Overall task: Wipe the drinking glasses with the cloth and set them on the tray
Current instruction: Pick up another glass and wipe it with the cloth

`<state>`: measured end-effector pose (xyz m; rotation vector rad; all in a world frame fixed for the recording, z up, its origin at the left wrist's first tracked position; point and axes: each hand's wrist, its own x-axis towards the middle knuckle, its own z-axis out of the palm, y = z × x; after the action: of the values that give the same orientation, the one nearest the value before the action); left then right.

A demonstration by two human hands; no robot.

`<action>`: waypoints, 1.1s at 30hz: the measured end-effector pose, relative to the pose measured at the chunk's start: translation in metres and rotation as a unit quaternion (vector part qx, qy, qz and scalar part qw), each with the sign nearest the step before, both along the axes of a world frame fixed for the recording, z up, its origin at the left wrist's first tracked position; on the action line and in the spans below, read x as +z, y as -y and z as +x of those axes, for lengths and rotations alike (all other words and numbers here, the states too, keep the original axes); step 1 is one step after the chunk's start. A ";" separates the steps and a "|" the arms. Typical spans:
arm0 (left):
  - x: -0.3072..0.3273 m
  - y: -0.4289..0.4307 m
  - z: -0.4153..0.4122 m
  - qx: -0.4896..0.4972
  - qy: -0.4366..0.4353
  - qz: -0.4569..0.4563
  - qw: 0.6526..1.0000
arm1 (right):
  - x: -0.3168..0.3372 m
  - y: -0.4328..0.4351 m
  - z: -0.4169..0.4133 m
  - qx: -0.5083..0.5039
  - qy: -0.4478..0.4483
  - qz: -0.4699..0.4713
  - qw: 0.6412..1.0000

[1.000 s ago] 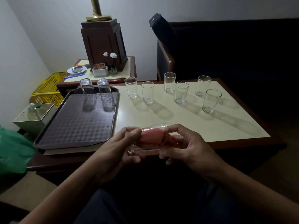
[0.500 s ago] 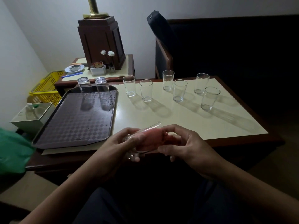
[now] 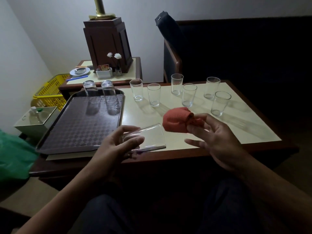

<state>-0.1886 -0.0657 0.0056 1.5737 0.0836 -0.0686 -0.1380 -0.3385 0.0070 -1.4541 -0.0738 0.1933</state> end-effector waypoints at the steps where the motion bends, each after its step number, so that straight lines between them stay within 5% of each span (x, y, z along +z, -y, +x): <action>1: 0.000 0.005 0.001 -0.002 -0.040 -0.056 0.998 | 0.001 0.000 -0.003 0.008 0.072 -0.062 0.995; 4: -0.002 0.014 0.001 -0.010 -0.125 -0.106 0.986 | 0.000 -0.005 -0.018 0.082 0.254 -0.202 0.942; 7: -0.005 0.012 0.000 -0.024 -0.199 -0.099 0.975 | 0.000 -0.004 -0.025 0.181 0.328 -0.264 0.889; 9: -0.006 0.010 0.000 -0.032 -0.203 -0.089 0.975 | 0.003 -0.006 -0.027 0.220 0.289 -0.231 0.903; 16: -0.005 0.016 -0.003 -0.083 -0.144 -0.055 0.985 | -0.002 -0.011 -0.017 0.057 0.056 -0.018 0.997; 22: -0.006 0.012 -0.005 -0.118 -0.096 -0.011 0.988 | -0.012 -0.020 -0.022 0.114 0.002 -0.065 0.991; 27: -0.007 0.011 -0.003 -0.092 -0.097 -0.021 0.991 | -0.015 -0.019 -0.017 0.019 -0.021 -0.099 0.995; 30: -0.005 0.015 -0.002 -0.072 -0.109 -0.014 0.991 | 0.004 -0.013 -0.020 0.142 -0.073 -0.061 0.985; 33: -0.008 0.015 -0.001 -0.046 -0.106 -0.020 0.993 | 0.011 0.001 -0.019 0.261 0.047 -0.240 0.934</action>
<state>-0.1900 -0.0811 -0.0022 1.5267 0.1749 -0.3094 -0.1572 -0.3393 0.0185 -1.9102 -0.5257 0.6084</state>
